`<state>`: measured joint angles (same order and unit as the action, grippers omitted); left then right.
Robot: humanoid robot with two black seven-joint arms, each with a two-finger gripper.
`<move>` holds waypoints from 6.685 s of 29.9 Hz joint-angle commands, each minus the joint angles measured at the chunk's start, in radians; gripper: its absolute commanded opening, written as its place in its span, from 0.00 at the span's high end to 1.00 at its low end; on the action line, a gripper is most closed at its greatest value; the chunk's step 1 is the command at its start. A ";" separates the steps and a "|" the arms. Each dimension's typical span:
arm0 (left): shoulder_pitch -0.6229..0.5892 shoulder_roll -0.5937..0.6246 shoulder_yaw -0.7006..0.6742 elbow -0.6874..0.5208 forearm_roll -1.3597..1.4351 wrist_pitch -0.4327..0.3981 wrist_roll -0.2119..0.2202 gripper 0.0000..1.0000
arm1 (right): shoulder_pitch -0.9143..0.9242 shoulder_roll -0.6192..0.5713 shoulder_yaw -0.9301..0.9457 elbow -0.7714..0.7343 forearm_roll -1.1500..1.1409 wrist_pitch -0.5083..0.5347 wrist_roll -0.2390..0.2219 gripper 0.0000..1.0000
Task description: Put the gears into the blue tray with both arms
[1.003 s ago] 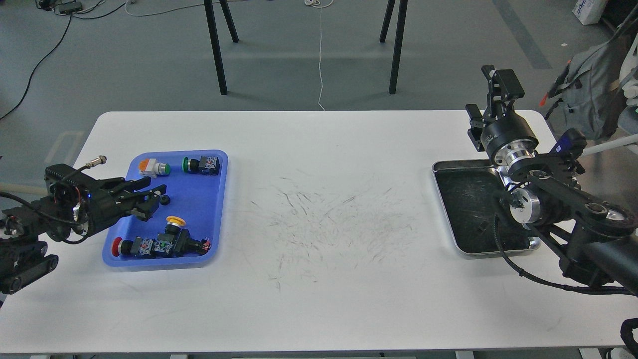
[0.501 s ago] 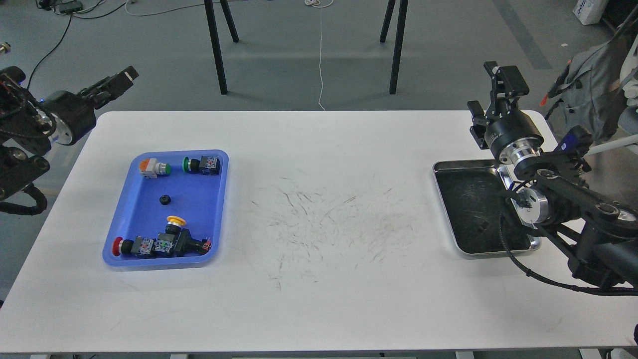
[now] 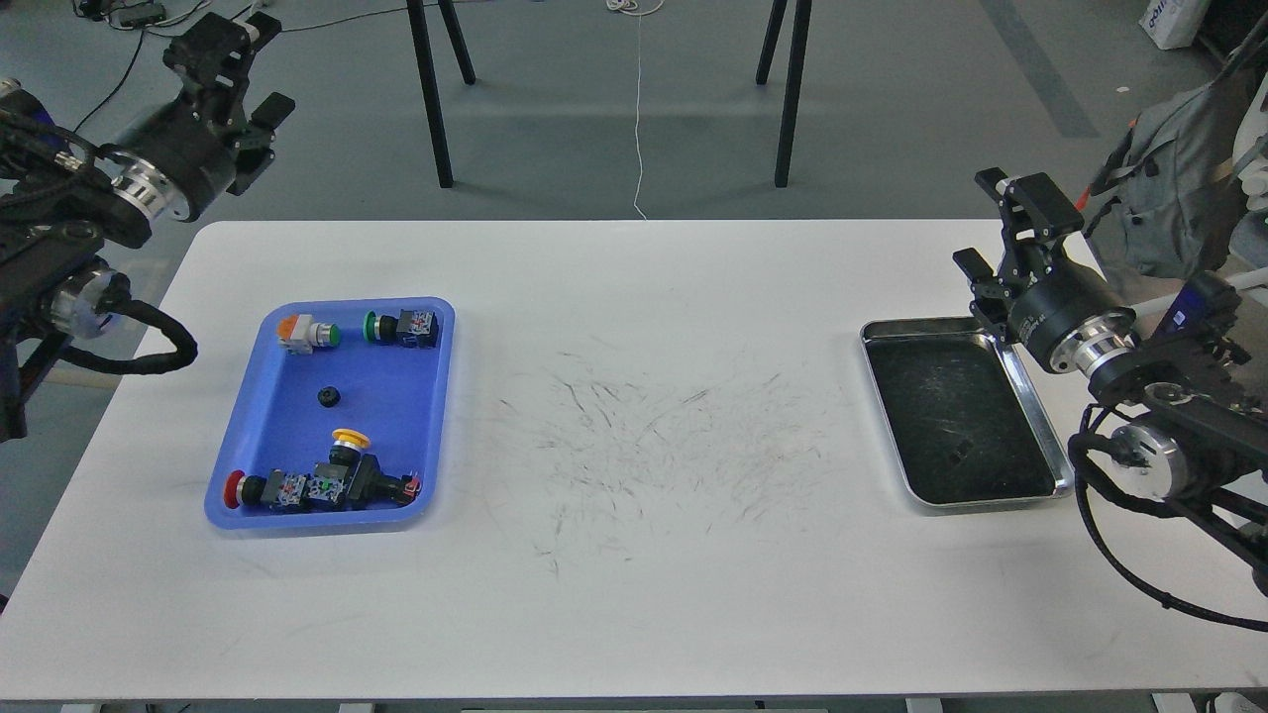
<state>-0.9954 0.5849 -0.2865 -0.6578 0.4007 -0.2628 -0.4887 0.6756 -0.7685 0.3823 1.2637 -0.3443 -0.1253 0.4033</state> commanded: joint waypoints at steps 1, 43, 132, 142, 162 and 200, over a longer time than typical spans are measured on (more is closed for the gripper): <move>-0.002 -0.025 -0.002 0.003 -0.016 -0.032 0.000 0.00 | 0.001 -0.100 -0.046 0.068 -0.054 0.039 -0.011 0.01; -0.002 -0.231 -0.010 0.181 -0.131 -0.090 0.000 0.00 | 0.317 -0.086 -0.569 -0.112 -1.062 0.243 -0.193 0.04; 0.012 -0.189 -0.007 0.179 -0.129 -0.090 0.000 0.00 | 0.463 0.121 -0.589 -0.202 -1.137 0.077 -0.069 0.98; 0.017 -0.172 -0.007 0.178 -0.129 -0.092 0.000 0.00 | 0.450 0.282 -0.588 -0.228 -1.134 -0.128 -0.063 0.99; 0.026 -0.151 -0.007 0.171 -0.129 -0.095 0.000 0.00 | 0.394 0.638 -0.668 -0.359 -1.153 -0.289 0.035 0.99; 0.040 -0.131 -0.007 0.170 -0.129 -0.096 0.000 0.00 | 0.294 0.768 -0.714 -0.471 -1.171 -0.324 0.074 0.93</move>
<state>-0.9558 0.4538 -0.2930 -0.4878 0.2711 -0.3590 -0.4887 0.9649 0.0000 -0.3317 0.7853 -1.5171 -0.4530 0.4756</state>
